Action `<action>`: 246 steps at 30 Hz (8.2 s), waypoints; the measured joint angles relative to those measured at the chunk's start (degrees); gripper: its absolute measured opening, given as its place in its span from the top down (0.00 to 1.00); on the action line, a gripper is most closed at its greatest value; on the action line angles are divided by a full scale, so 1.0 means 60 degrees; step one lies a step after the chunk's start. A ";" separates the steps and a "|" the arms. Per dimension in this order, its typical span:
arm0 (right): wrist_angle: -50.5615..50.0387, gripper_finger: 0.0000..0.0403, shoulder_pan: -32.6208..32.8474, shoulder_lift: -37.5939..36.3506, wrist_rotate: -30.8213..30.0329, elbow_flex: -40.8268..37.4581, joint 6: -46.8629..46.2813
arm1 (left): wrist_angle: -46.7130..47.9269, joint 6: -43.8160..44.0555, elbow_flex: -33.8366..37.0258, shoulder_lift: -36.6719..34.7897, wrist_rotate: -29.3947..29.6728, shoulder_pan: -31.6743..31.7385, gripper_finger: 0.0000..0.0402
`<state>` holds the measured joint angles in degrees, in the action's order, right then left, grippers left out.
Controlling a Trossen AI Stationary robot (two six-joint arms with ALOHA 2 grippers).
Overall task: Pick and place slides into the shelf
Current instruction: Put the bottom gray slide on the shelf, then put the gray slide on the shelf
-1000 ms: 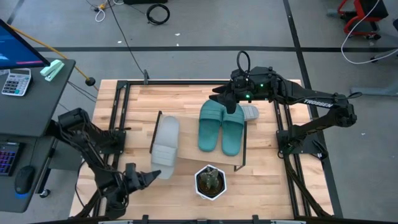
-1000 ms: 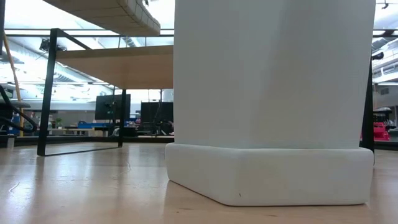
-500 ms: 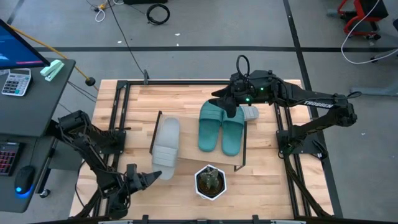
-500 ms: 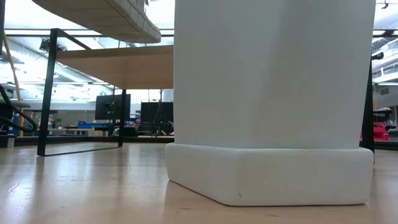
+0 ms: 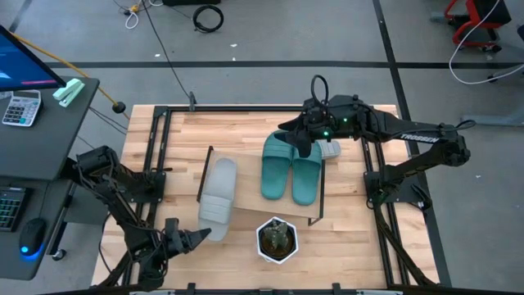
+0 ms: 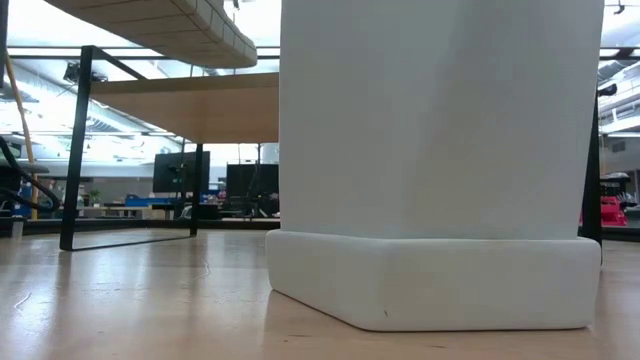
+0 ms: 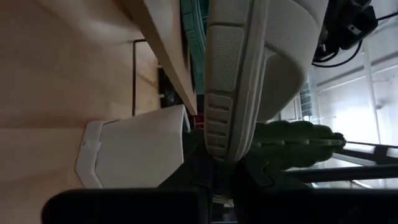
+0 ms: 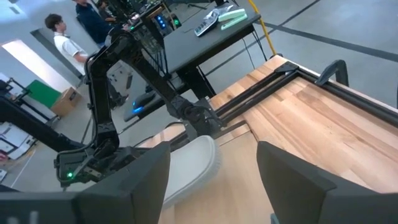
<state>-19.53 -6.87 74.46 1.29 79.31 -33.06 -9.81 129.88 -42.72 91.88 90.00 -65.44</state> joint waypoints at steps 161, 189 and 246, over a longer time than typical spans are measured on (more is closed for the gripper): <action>0.0051 0.40 0.1117 -0.0004 0.1377 0.0004 0.0189 | 0.0832 -0.0255 0.0004 -0.0025 -0.0037 0.1371 0.37; -0.0587 0.40 0.0938 -0.0004 0.2497 0.0004 0.0526 | -0.0857 -0.1285 -0.0095 -0.0025 -0.1563 -0.1029 0.11; -1.0856 0.40 -0.1833 -0.3473 -0.1349 -0.1697 0.5666 | -0.7742 -1.8506 -0.0200 -0.4768 -0.7323 0.5640 0.12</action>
<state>-84.67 -17.87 53.61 -6.81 69.13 0.94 -56.26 18.85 -43.92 63.26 46.06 -31.59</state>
